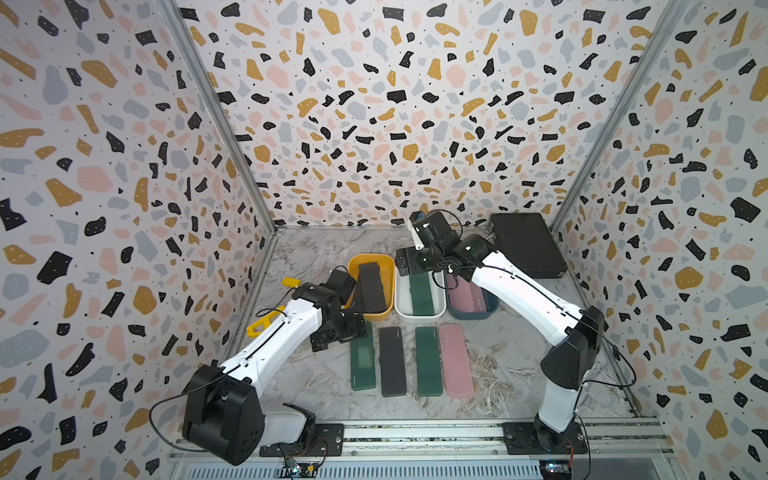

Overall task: Place the pencil cases by color into the storage box
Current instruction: Pick up the pencil case from the center of the board.

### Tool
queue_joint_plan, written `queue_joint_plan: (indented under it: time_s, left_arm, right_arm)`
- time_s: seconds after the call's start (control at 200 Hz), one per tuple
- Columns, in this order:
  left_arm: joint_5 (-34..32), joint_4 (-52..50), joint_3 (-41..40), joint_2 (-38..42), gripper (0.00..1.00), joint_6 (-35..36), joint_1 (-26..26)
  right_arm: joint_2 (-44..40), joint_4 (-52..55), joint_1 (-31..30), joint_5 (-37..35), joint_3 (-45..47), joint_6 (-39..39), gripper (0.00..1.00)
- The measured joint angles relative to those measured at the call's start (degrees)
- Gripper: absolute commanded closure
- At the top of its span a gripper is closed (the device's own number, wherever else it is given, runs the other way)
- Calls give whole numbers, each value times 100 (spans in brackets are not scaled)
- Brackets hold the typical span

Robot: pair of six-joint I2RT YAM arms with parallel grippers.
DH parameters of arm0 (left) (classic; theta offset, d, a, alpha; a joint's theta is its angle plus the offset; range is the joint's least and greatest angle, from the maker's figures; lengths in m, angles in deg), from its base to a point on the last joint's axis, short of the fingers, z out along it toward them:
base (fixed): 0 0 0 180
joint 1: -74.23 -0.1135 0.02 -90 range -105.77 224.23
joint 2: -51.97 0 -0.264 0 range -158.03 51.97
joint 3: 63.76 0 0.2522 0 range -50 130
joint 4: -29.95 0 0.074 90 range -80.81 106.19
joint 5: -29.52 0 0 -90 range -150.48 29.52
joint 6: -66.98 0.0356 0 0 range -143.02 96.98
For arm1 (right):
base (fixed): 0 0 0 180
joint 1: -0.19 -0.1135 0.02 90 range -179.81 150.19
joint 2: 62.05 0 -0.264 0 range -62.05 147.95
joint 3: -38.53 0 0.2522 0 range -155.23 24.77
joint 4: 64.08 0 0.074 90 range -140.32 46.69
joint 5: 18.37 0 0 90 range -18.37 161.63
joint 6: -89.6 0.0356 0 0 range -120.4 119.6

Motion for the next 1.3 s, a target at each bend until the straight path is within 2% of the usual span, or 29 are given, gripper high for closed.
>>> queue_joint_plan:
  time_s: [0.205,0.481,1.296]
  left_arm:
    - [-188,50,-20,-317,0,-157,345]
    - [-376,221,-20,-732,0,-356,654]
    - [-442,916,-20,-1543,0,-527,778]
  right_arm:
    - [-719,-11,225,-50,1023,-42,11]
    - [-1331,-96,411,-37,1665,-59,10]
    - [-1631,-229,575,94,2164,-61,9]
